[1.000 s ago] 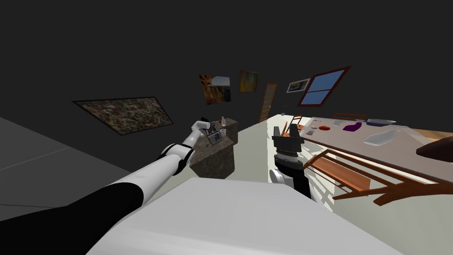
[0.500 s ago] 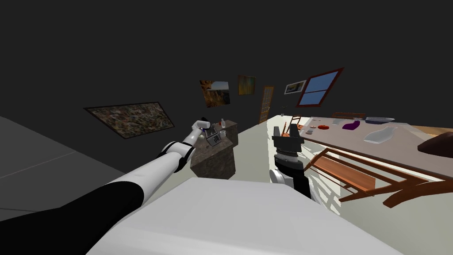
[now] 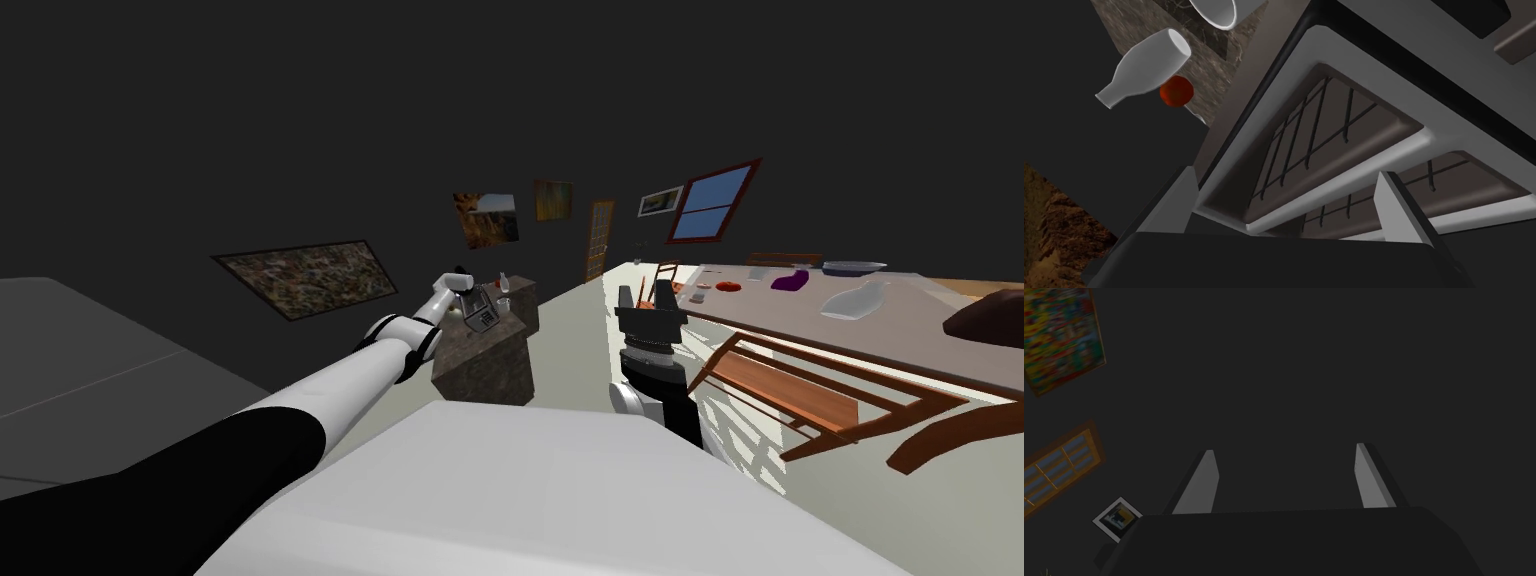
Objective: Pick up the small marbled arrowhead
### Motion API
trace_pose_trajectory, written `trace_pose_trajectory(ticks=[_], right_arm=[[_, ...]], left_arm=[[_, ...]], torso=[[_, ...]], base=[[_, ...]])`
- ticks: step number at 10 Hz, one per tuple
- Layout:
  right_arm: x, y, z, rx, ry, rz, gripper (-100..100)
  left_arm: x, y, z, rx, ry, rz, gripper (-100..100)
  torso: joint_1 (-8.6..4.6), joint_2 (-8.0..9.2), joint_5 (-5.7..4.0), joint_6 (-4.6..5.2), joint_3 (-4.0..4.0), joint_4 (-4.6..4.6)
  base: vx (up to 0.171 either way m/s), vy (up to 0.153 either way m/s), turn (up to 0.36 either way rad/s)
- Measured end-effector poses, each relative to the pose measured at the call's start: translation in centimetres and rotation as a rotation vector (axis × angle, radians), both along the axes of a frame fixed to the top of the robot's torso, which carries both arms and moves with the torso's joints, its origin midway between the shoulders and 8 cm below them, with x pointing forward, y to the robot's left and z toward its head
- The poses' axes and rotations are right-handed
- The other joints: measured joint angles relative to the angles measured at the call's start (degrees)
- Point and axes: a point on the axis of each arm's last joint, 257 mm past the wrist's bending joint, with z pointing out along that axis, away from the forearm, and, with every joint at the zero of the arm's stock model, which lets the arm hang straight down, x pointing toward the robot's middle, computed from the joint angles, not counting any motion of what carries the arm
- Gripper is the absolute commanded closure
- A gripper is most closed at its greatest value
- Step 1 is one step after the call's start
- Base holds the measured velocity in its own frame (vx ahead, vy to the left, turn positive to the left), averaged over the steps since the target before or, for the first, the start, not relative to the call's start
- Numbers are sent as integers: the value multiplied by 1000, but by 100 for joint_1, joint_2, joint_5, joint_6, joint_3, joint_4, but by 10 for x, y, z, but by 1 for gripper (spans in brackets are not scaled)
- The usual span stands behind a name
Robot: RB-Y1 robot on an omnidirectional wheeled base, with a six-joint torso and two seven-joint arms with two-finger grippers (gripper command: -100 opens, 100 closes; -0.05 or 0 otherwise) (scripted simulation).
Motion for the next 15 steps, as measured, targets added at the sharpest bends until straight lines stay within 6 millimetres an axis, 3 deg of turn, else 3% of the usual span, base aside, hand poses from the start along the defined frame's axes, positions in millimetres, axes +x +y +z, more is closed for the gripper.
trace_pose_trajectory(ticks=[6,10,15], right_arm=[[0,0,0,0,0,0,0],[0,0,0,0,0,0,0],[0,0,0,0,0,0,0]], left_arm=[[-41,20,-29,16,200,27,-100],[-57,25,-44,16,291,38,-100],[-93,32,-65,9,433,49,-100]], torso=[[51,-82,44,-9,-88,-97],[62,-148,74,0,-158,-175],[109,-225,124,-11,-248,-285]], base=[[10,7,7],[1,-1,3],[6,-8,16]])
